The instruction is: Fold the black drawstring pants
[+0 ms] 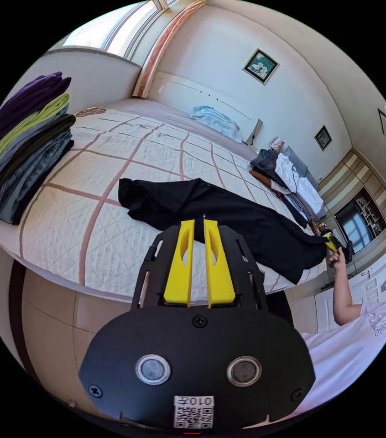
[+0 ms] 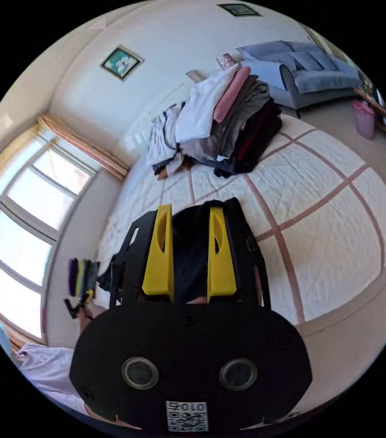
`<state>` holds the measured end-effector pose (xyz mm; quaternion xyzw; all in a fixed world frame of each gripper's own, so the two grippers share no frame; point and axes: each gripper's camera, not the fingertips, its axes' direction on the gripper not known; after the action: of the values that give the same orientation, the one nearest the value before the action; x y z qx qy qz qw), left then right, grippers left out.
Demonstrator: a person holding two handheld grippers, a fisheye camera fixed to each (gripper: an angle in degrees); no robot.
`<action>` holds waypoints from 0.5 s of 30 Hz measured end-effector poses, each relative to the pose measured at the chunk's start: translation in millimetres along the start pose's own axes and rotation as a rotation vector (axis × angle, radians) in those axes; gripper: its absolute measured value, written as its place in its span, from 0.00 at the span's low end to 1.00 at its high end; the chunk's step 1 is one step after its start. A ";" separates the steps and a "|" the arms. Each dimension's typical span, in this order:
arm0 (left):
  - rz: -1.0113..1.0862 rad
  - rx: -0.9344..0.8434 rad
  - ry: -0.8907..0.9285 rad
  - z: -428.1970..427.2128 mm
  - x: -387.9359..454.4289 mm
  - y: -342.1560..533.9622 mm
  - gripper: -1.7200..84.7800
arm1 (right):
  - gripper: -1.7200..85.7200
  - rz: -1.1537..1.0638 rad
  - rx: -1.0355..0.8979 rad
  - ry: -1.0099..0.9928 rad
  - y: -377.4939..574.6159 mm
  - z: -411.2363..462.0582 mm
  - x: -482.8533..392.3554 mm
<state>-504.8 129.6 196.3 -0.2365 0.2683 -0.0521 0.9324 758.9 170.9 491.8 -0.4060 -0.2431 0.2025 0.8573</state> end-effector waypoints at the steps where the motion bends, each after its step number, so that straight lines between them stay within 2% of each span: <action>1: 0.003 -0.010 0.002 5.8 4.7 -2.8 0.08 | 0.14 0.003 0.009 0.002 -4.9 -2.8 1.6; 4: 0.051 -0.057 -0.043 21.6 20.9 -13.1 0.09 | 0.15 -0.015 -0.065 0.209 -24.5 2.0 -1.4; 6: 0.102 -0.083 -0.094 28.5 32.3 -23.0 0.11 | 0.17 -0.091 -0.299 0.415 -34.5 24.3 -7.5; 9: 0.224 -0.128 -0.179 40.0 52.1 -47.6 0.15 | 0.19 -0.165 -0.499 0.600 -37.5 38.0 -16.2; 11: 0.318 -0.162 -0.233 54.4 66.9 -73.3 0.18 | 0.20 -0.182 -0.445 0.707 -42.5 24.3 -28.3; 12: 0.339 -0.170 -0.245 59.1 70.3 -80.2 0.19 | 0.20 -0.210 -0.328 0.735 -48.0 8.2 -42.5; 13: 0.375 -0.191 -0.277 71.0 76.7 -94.8 0.21 | 0.21 -0.238 -0.251 0.729 -50.3 -0.1 -52.0; 15: 0.425 -0.239 -0.313 93.9 84.9 -117.8 0.24 | 0.23 -0.494 -0.026 0.567 -55.8 -11.0 -98.8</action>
<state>-379.7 45.4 281.1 -0.2882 0.1690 0.2137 0.9180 694.6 77.7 505.1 -0.3858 -0.0889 -0.1338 0.9085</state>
